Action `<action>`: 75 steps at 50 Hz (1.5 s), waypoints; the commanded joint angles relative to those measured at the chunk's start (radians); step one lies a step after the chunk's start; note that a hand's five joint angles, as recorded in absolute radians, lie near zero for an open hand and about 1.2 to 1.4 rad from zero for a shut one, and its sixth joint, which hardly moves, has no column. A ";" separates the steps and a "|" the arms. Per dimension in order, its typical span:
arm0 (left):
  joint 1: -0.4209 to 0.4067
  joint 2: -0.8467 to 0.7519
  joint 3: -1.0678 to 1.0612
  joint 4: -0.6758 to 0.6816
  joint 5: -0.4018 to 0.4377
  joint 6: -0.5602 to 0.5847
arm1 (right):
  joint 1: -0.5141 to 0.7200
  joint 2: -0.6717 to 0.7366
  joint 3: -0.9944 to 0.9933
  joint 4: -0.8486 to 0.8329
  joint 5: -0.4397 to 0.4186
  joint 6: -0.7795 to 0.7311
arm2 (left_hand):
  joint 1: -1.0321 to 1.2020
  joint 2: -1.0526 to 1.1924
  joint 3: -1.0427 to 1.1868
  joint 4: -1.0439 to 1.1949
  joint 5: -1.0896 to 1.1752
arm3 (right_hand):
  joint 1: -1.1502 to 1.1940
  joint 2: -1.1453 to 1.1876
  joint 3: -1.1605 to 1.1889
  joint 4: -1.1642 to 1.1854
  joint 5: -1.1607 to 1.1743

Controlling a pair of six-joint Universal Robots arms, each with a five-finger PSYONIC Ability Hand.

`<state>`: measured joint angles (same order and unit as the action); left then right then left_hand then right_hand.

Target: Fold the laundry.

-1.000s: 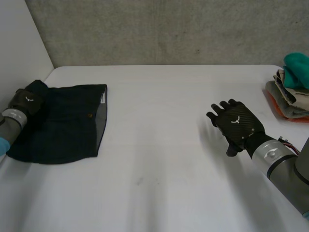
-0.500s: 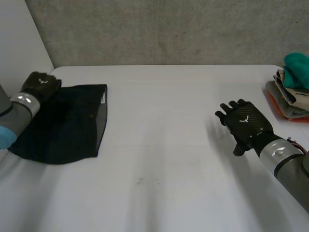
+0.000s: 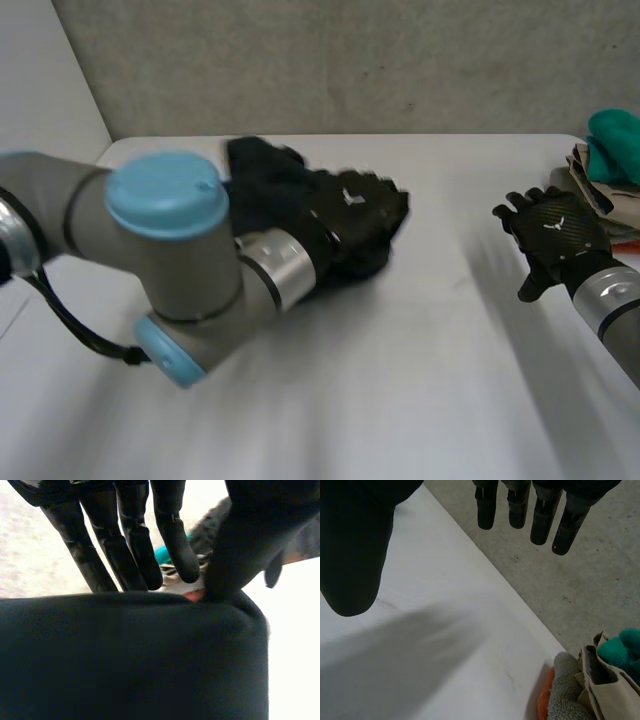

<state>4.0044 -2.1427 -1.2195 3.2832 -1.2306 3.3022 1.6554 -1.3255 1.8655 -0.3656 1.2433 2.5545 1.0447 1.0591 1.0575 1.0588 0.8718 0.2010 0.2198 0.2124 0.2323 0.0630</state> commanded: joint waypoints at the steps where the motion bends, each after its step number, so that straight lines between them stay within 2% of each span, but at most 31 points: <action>1: 0.067 0.098 -0.058 -0.002 -0.006 0.002 | 0.000 0.000 -0.003 0.001 -0.002 0.007 | -0.799 -0.813 -0.812 -0.813 -0.801 | -0.026 -0.045 -0.038 -0.058 -0.063; 6: 0.149 0.245 -0.126 -0.002 -0.033 0.000 | 0.003 0.000 -0.008 0.001 0.002 0.009 | -0.790 -0.804 -0.803 -0.804 -0.792 | -0.026 -0.045 -0.038 -0.058 -0.063; 14: 0.199 0.449 -0.283 0.000 -0.170 0.013 | 0.007 -0.006 -0.022 0.013 0.005 0.010 | -0.790 -0.805 -0.803 -0.804 -0.792 | -0.026 -0.045 -0.038 -0.058 -0.063; 17: 0.212 0.483 -0.346 -0.004 -0.190 0.017 | 0.012 -0.029 -0.022 0.013 0.005 0.015 | -0.787 -0.802 -0.800 -0.801 -0.789 | -0.026 -0.045 -0.038 -0.058 -0.063; 22: 0.275 0.483 -0.501 0.000 -0.196 0.094 | 0.014 -0.047 -0.028 0.013 0.004 0.059 | -0.758 -0.772 -0.771 -0.772 -0.759 | -0.026 -0.045 -0.038 -0.058 -0.063; 26: 0.288 0.426 -0.567 0.004 -0.202 0.169 | 0.015 -0.049 -0.031 0.013 0.004 0.088 | -0.670 -0.684 -0.683 -0.684 -0.672 | -0.026 -0.045 -0.038 -0.058 -0.063; 31: 0.305 0.333 -0.597 0.012 -0.194 0.192 | 0.017 -0.047 -0.025 0.013 0.004 0.093 | -0.596 -0.611 -0.609 -0.610 -0.598 | -0.026 -0.045 -0.038 -0.058 -0.063; 41: 0.286 0.178 -0.585 0.137 -0.194 0.191 | 0.015 -0.043 -0.013 0.014 0.004 0.092 | -0.570 -0.584 -0.583 -0.584 -0.572 | -0.026 -0.045 -0.038 -0.058 -0.063; 48: 0.265 0.110 -0.546 0.197 -0.196 0.194 | 0.015 -0.038 -0.002 0.014 0.005 0.090 | -0.421 -0.435 -0.433 -0.435 -0.422 | -0.026 -0.045 -0.038 -0.058 -0.063; 49: 0.259 0.095 -0.534 0.207 -0.196 0.194 | 0.015 -0.038 -0.002 0.014 0.005 0.089 | -0.310 -0.324 -0.323 -0.324 -0.311 | -0.026 -0.045 -0.038 -0.058 -0.063; 52: 0.252 0.073 -0.517 0.210 -0.198 0.195 | 0.015 -0.037 0.001 0.014 0.005 0.089 | -0.159 -0.174 -0.172 -0.173 -0.161 | -0.026 -0.045 -0.038 -0.058 -0.063; 56: 0.248 0.035 -0.494 0.210 -0.205 0.204 | 0.014 -0.037 0.004 0.013 0.007 0.089 | 0.350 0.336 0.338 0.336 0.349 | -0.026 -0.045 -0.038 -0.058 -0.063; 59: 0.248 0.041 -0.476 0.211 -0.228 0.204 | 0.014 -0.038 0.004 0.014 0.007 0.087 | 0.352 0.337 0.339 0.337 0.350 | -0.026 -0.045 -0.038 -0.058 -0.063; 63: 0.260 0.082 -0.410 0.233 -0.343 0.208 | 0.011 -0.043 0.004 0.013 0.010 0.087 | 0.352 0.337 0.339 0.337 0.350 | -0.026 -0.045 -0.038 -0.058 -0.063; 64: 0.277 0.127 -0.375 0.249 -0.398 0.209 | 0.011 -0.046 0.004 0.013 0.011 0.087 | 0.352 0.337 0.339 0.337 0.350 | -0.026 -0.045 -0.038 -0.058 -0.063; 67: 0.318 0.184 -0.324 0.274 -0.451 0.215 | 0.012 -0.047 0.004 0.014 0.011 0.087 | 0.352 0.337 0.339 0.337 0.350 | -0.026 -0.045 -0.038 -0.058 -0.063; 71: 0.383 0.250 -0.214 0.318 -0.428 0.243 | 0.015 -0.050 0.004 0.014 0.011 0.089 | 0.352 0.337 0.339 0.337 0.350 | -0.026 -0.045 -0.038 -0.058 -0.063; 75: 0.368 0.251 -0.123 0.325 -0.368 0.238 | 0.018 -0.052 0.006 0.014 0.011 0.089 | 0.352 0.337 0.339 0.337 0.350 | -0.026 -0.045 -0.038 -0.058 -0.063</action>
<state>4.3544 -1.9294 -1.4905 3.5794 -1.6712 3.5297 1.6686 -1.3746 1.8700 -0.3516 1.2548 2.6418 1.1655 1.1917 1.1875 1.1984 0.9652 0.2010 0.2198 0.2124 0.2323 0.0630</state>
